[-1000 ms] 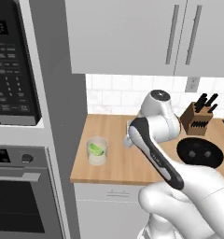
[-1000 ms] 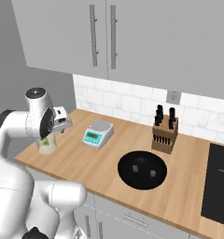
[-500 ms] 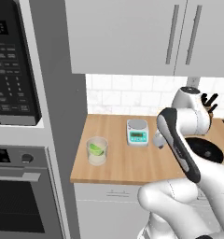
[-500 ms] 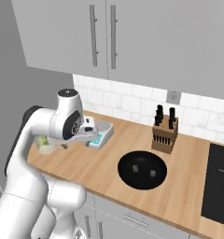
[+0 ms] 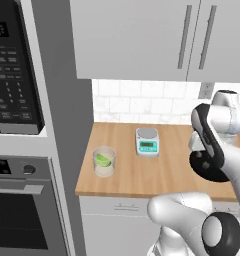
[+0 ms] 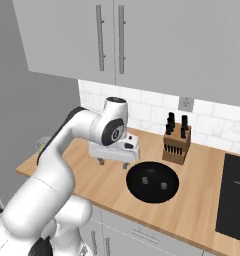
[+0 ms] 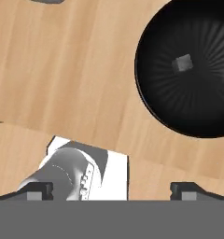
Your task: Grab a lemon wedge from the fridge and one ice cube from the ice bowl, and put them in the glass of lemonade.
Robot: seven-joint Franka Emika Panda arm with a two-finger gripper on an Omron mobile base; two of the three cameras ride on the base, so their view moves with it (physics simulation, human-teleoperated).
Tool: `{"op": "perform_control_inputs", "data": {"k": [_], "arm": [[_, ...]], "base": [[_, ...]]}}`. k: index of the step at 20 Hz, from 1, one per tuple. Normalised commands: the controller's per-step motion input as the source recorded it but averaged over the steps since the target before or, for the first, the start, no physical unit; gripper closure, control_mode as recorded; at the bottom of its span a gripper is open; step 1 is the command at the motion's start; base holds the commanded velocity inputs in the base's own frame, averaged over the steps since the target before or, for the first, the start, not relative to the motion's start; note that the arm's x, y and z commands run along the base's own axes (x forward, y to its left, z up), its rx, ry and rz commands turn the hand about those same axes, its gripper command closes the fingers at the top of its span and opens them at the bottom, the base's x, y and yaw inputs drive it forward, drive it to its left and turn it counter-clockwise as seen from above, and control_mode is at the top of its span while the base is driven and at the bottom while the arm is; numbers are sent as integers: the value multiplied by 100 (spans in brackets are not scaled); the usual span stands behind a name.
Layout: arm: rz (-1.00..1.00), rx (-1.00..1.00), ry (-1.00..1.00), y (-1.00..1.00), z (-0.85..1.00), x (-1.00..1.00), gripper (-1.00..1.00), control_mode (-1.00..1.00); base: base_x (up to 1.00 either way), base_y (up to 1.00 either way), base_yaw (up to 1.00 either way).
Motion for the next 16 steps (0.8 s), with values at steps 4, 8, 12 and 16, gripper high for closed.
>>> {"op": "perform_control_inputs", "data": {"k": [4, 8, 12, 16], "arm": [[-34, -2, 0, -43, -86, 5, -100, -100], [-26, -3, 0, -11, -53, 35, -100, -100], [-3, -2, -5, 0, 0, 56, -100, -100], [0, 0, -4, -18, 0, 42, -100, -100]], "base": [[0, 0, 0], [0, 0, 0], [0, 0, 0], [0, 0, 0]]}}
